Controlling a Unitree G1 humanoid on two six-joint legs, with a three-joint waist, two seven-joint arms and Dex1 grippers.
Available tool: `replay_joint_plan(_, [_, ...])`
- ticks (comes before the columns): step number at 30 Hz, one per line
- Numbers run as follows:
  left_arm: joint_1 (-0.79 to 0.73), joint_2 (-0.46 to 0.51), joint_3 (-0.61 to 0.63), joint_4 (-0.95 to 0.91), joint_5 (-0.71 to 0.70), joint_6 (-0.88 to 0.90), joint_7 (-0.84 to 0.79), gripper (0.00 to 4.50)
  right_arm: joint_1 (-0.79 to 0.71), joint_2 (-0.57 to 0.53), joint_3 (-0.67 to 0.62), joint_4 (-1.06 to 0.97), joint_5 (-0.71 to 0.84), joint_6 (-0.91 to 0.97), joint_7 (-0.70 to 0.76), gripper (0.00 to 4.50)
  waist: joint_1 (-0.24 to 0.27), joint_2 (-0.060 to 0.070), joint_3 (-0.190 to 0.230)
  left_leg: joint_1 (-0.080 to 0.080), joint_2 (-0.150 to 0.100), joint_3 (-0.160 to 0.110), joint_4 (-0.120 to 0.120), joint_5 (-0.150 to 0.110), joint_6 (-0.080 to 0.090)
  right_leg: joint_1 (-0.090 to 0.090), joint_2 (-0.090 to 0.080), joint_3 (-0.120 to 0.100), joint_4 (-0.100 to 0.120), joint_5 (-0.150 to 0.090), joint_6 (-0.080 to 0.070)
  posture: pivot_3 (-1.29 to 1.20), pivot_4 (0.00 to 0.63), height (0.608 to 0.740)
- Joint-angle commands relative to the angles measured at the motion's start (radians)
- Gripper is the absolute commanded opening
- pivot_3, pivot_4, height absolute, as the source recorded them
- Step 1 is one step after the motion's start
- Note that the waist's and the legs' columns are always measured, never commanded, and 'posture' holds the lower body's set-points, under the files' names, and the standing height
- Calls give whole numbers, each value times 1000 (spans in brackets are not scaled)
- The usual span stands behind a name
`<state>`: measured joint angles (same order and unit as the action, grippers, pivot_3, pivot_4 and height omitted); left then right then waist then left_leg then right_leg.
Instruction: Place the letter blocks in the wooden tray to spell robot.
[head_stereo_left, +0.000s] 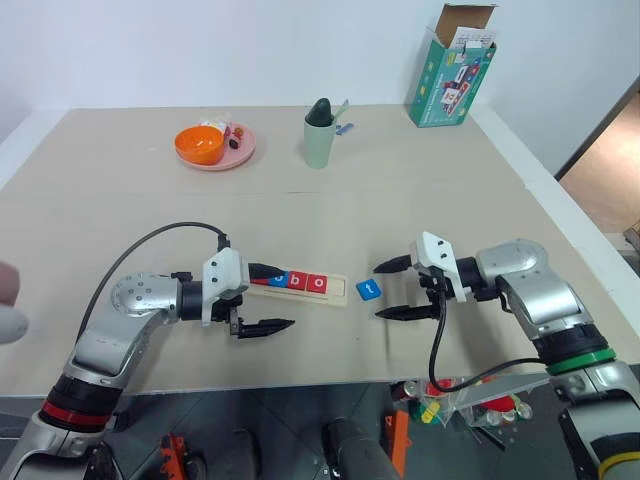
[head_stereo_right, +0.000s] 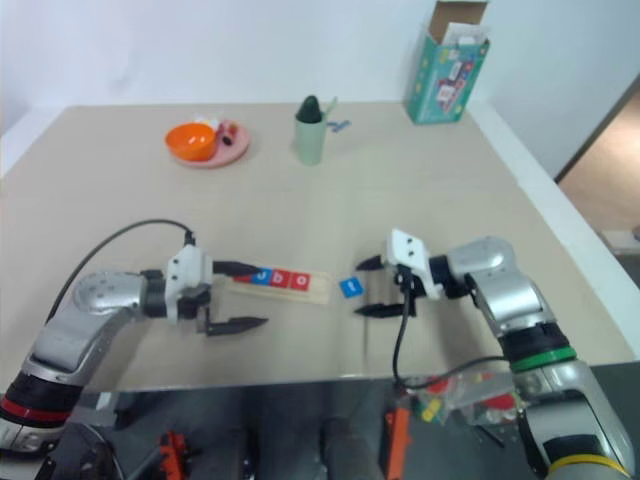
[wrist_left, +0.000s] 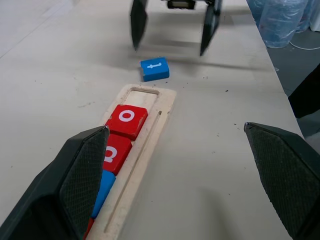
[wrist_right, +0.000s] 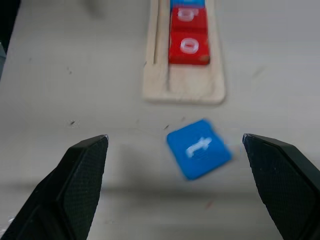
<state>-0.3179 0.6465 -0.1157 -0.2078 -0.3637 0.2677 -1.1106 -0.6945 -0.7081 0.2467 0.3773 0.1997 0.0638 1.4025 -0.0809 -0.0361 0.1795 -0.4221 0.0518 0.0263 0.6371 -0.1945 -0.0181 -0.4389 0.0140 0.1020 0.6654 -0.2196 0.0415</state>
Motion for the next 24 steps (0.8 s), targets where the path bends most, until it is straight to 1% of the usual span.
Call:
replay_joint_plan(1, [16, 18, 37, -60, -17, 11, 19, 4500, -68, 30, 3, 148, -41, -118, 41, 4449, 2, 0, 0, 0, 0, 0, 0, 0, 0, 0, 0, 0, 0, 0, 0, 0, 150, 740])
replay_joint_plan(6, [42, 32, 49, -87, -20, 23, 34, 4500, -93, 76, -2, 228, -54, -176, 73, 4449, 5, 0, 0, 0, -1, 0, 1, 0, 0, 0, -1, 0, 0, 0, 0, 0, 150, 740])
replay_joint_plan(11, [58, 42, 53, -108, -28, 32, 50, 4500, -114, 103, -4, 318, -93, -251, 64, 4449, 5, 0, 0, 0, -1, 0, 0, 0, 0, 0, -1, 0, 0, 0, 0, 0, 150, 740])
replay_joint_plan(15, [59, 44, 55, -114, -28, 38, 53, 4500, -125, 114, -9, 360, -104, -276, 65, 4449, 5, 0, 0, 0, -1, 0, 1, 1, 0, 1, -1, 0, 1, 0, 0, 0, 150, 740])
replay_joint_plan(17, [58, 43, 54, -114, -26, 40, 54, 4500, -127, 119, -11, 376, -109, -293, 61, 3922, 5, 0, 0, 0, -1, 0, 1, 1, 0, 1, -1, 0, 1, 0, -1, 0, 150, 740])
replay_joint_plan(19, [56, 41, 52, -112, -25, 41, 55, 4500, -128, 123, -16, 386, -107, -303, 60, 3602, 4, 0, 0, 1, -1, 0, 1, 1, -1, 2, -1, 0, 1, 0, -1, 0, 150, 740])
replay_joint_plan(24, [54, 41, 44, -104, -22, 39, 55, 4500, -115, 120, -20, 377, -105, -298, 67, 3602, 4, 0, 0, 2, -1, 0, 1, 1, 0, 2, -1, 0, 1, 1, -1, 0, 150, 740])
